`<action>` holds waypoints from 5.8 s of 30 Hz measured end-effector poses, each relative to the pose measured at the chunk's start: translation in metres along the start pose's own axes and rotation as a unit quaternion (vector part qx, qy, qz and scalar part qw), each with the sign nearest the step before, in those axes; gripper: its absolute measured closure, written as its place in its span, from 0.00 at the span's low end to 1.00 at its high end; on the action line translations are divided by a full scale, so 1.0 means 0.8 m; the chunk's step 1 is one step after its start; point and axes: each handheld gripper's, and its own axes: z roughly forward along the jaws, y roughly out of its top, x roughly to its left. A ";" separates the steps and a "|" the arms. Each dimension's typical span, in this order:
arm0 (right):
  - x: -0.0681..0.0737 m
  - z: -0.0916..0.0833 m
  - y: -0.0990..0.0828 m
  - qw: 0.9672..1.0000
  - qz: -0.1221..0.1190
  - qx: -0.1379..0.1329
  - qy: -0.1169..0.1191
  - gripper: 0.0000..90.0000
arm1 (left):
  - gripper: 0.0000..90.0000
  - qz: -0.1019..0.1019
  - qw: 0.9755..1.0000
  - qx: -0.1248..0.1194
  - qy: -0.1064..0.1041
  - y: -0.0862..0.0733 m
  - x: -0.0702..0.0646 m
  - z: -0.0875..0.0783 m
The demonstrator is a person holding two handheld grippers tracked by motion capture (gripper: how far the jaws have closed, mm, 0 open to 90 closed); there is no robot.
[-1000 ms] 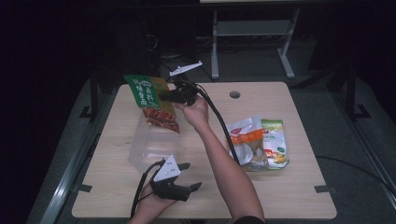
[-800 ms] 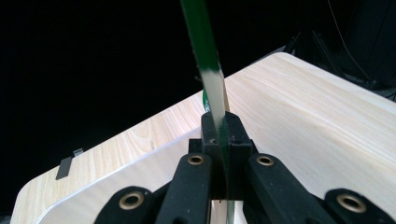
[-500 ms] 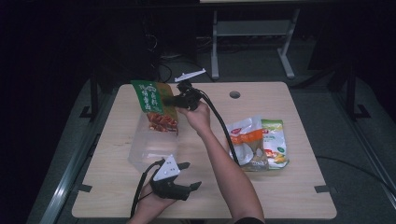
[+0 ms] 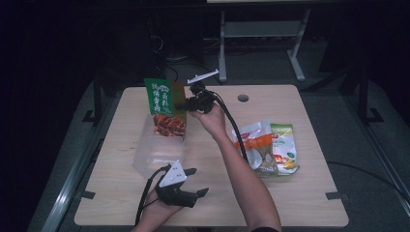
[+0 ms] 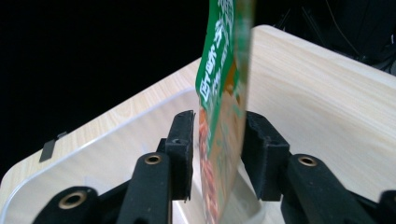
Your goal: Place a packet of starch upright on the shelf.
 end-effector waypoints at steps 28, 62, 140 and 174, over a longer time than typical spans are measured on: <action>-0.014 -0.097 -0.057 0.999 0.023 0.029 -0.014 0.52 | 0.27 -0.003 1.000 0.007 -0.004 0.000 0.000 0.005; -0.030 -0.229 -0.139 0.991 0.057 0.078 -0.090 0.44 | 0.27 -0.002 1.000 0.012 -0.002 -0.003 -0.003 0.003; -0.015 -0.261 -0.210 0.995 0.051 0.051 -0.070 1.00 | 0.28 -0.019 0.999 0.010 -0.032 0.007 -0.009 0.024; 0.048 -0.254 -0.208 0.999 -0.039 -0.008 0.032 1.00 | 0.67 -0.118 0.987 0.007 -0.106 0.035 0.028 0.114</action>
